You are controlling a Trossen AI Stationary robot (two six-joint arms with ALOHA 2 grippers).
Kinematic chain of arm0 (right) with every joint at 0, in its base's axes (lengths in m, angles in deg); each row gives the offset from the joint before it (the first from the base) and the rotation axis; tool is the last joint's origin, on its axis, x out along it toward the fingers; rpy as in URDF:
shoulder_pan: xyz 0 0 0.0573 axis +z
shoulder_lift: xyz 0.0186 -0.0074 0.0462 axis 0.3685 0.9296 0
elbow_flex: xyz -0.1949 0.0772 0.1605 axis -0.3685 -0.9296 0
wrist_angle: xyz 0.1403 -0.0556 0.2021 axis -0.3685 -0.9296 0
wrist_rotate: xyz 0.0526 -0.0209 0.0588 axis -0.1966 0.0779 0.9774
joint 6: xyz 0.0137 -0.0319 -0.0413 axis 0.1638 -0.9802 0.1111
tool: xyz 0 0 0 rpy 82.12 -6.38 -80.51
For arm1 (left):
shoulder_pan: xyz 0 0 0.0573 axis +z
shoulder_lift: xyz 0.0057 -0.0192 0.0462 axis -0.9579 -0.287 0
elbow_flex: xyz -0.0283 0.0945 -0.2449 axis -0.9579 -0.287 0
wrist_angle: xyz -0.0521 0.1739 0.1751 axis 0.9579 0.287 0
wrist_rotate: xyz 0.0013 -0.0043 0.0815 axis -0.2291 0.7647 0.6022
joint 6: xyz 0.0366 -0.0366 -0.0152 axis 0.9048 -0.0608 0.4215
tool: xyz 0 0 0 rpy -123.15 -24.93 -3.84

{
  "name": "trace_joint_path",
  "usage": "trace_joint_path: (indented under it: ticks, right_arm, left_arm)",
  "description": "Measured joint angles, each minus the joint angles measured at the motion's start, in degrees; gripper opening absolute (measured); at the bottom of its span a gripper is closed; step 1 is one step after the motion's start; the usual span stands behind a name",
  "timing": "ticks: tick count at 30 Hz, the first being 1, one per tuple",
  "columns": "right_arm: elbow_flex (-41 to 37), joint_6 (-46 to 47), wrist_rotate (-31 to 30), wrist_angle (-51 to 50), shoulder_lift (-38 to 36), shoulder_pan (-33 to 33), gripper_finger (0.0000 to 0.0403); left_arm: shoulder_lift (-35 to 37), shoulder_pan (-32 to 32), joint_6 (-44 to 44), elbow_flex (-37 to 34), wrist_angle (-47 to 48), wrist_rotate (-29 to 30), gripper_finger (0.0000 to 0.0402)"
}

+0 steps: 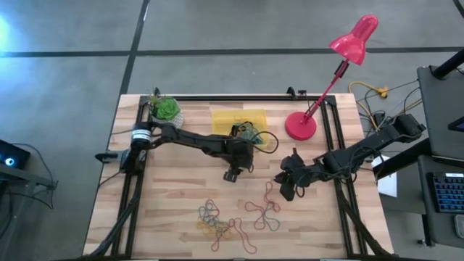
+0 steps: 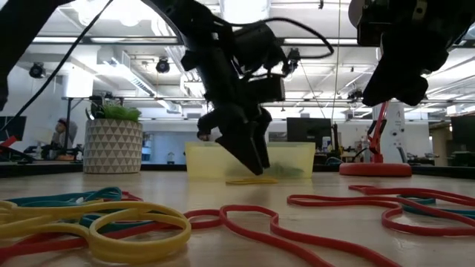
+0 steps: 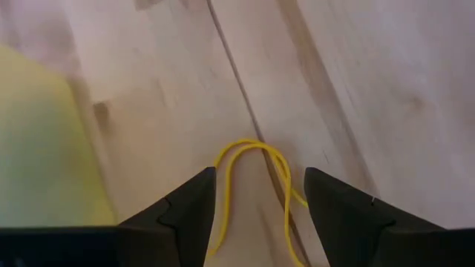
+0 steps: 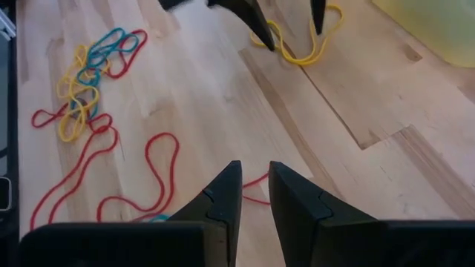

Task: Pick and place rubber bands into bin
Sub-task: Put the yellow rubber band into the yellow bin

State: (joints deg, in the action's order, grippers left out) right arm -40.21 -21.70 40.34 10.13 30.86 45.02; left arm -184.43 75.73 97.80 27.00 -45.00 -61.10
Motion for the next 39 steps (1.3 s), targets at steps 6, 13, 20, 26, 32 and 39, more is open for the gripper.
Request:
trace_joint_path:
  ticks: [6,13,20,26,32,39]
  right_arm:
    - [0.0,0.16,0.01,0.21,-0.02,0.0,0.0058]
    - [-0.01,0.27,0.01,0.35,-0.02,0.0,0.0057]
    - [-0.07,0.22,0.01,0.32,-0.02,0.0,0.0057]
    - [-0.07,0.64,0.01,0.32,-0.02,0.0,0.0057]
    - [-0.07,0.81,0.01,0.37,-0.02,0.0,0.0057]
    - [-0.07,0.81,0.01,0.37,-0.02,0.0,0.0057]
  left_arm:
    - [-3.07,0.0,-0.18,2.09,-0.08,-0.39,0.019]
    - [-6.51,1.04,-3.09,7.24,6.6,-4.01,0.019]
    - [-11.29,1.25,-5.55,12.62,14.8,-6.79,0.019]
    - [-11.4,0.67,-6.05,12.82,15.39,-6.91,0.0189]
    - [-11.4,-0.77,-7.65,12.35,16.53,-7.11,0.0189]
    - [-11.37,-2.63,-7.87,12.07,16.83,-6.4,0.0176]
